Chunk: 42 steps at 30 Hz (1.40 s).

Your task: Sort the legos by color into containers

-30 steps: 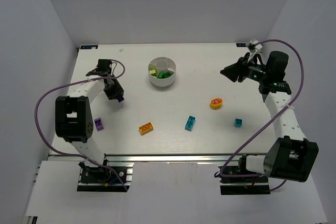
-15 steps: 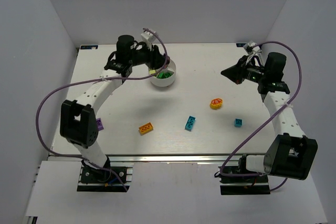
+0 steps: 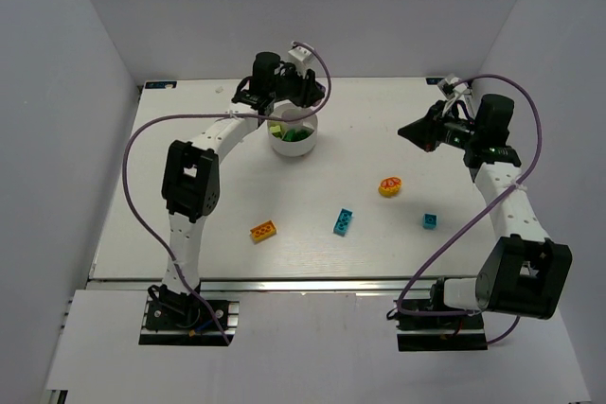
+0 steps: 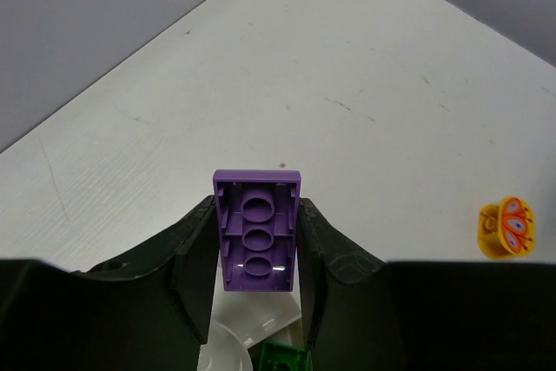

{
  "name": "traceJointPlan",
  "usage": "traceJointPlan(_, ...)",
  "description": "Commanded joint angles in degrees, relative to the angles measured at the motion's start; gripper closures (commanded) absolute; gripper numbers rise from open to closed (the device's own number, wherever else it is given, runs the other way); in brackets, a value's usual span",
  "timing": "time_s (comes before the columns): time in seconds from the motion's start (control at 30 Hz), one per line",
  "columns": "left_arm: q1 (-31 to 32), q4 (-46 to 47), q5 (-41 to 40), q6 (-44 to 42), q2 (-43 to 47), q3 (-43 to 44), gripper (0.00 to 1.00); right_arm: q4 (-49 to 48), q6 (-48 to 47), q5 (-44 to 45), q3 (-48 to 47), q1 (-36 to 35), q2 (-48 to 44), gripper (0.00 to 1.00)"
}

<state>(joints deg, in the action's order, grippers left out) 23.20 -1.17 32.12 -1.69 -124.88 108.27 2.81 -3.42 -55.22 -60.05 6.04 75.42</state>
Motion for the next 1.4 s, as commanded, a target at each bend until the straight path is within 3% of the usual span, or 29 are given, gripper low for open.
traceJointPlan(0.0, 1.6, -1.5, -9.8, -0.4, 1.5, 4.0, 1.00, -2.1, -0.7, 0.4, 0.4, 0.4, 0.3, 0.90)
traceJointPlan(0.57, 3.4, -4.1, -11.5, -4.2, -1.9, 2.2, 1.00, -1.8, -0.4, -0.1, 0.1, 0.3, 1.7, 0.90)
traceJointPlan(0.83, 2.9, -5.2, -13.4, -4.4, -2.3, 1.2, 0.95, -1.8, -0.4, 0.0, 0.2, 0.4, 1.7, 0.89)
traceJointPlan(1.03, 2.4, -4.5, -14.6, -4.2, -1.7, -0.3, 0.88, -1.8, -0.4, -0.1, 0.2, 0.5, 1.8, 0.89)
traceJointPlan(1.17, 2.4, -5.2, -15.3, -4.4, -1.9, -0.1, 0.78, -1.8, -0.4, -0.1, 0.2, 0.5, 1.9, 0.88)
traceJointPlan(1.37, 2.4, -5.8, -16.6, -4.5, -2.1, -0.3, 0.55, -1.8, -0.4, -0.2, 0.2, 0.5, 2.2, 0.86)
